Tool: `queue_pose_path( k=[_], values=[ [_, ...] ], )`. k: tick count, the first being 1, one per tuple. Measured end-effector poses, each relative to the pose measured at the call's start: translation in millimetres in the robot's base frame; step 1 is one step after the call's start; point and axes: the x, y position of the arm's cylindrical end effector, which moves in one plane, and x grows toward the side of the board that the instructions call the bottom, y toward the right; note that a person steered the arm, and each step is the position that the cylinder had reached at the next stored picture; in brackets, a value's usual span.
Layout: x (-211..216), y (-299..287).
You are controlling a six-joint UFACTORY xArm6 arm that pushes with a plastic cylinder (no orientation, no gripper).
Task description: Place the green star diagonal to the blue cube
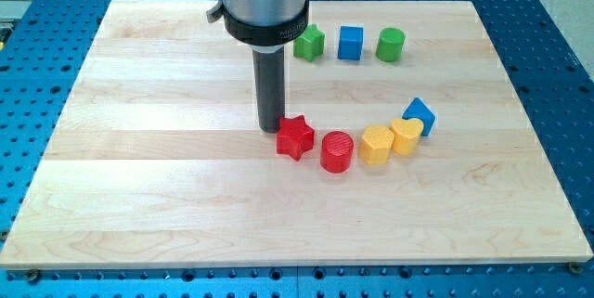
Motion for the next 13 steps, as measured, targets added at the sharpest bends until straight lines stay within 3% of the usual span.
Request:
queue_pose_path(
  k=[2,3,4,5,6,8,10,11,12,13],
  values=[
    [-7.5,-6.3],
    [-51.4,24.4],
    [-75.5,108.0],
    [-126.8,214.6],
    [-181.0,234.4],
    [-187.6,123.3],
    [-133.8,-2.1],
    [-74.5,-25.3],
    [-104.7,-51.1],
    [-84.8,-54.0]
  ],
)
